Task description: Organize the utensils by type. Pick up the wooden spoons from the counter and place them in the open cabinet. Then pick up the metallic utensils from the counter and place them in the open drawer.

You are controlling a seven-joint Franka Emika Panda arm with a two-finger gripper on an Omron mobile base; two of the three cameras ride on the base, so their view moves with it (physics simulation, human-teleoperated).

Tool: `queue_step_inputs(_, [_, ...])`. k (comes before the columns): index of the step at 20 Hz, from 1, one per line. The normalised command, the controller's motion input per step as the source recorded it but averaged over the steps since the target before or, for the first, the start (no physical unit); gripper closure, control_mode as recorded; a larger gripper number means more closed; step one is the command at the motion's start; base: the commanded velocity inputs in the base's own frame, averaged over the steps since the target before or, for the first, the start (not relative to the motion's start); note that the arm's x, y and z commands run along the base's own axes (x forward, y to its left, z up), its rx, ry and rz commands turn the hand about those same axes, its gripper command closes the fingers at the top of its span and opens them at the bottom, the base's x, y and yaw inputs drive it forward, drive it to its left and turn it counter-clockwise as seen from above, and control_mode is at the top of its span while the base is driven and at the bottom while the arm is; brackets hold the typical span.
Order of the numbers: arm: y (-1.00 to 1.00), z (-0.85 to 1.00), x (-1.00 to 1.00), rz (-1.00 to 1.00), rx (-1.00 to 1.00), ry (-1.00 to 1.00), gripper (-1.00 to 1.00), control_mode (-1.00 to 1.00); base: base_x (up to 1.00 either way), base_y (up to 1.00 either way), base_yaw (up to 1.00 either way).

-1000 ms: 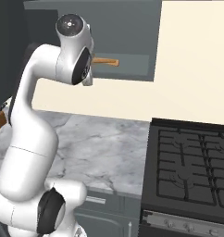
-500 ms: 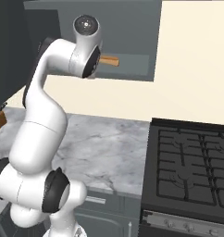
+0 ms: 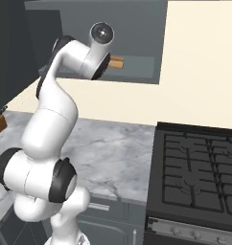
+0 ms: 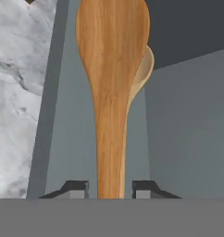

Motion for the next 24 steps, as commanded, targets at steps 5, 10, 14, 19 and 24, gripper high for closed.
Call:
queue_step_inputs(5, [0.07, -0.08, 0.57, 0.11, 0.02, 0.0, 1.0, -1.0, 0.0, 0.0, 0.0])
queue_step_inputs(10, [0.15, -0.06, 0.56, 0.12, 0.0, 0.0, 1.0, -1.0, 0.0, 0.0, 0.0])
queue_step_inputs(14, [0.1, -0.03, 0.52, 0.1, 0.0, 0.0, 1.0, -1.0, 0.0, 0.0, 0.0])
queue_step_inputs(19, [0.05, -0.07, 0.45, 0.08, 0.0, 0.0, 1.0, -1.0, 0.0, 0.0, 0.0])
queue_step_inputs(24, [0.05, -0.16, 0.35, 0.05, 0.0, -0.04, 1.0, -1.0, 0.0, 0.0, 0.0])
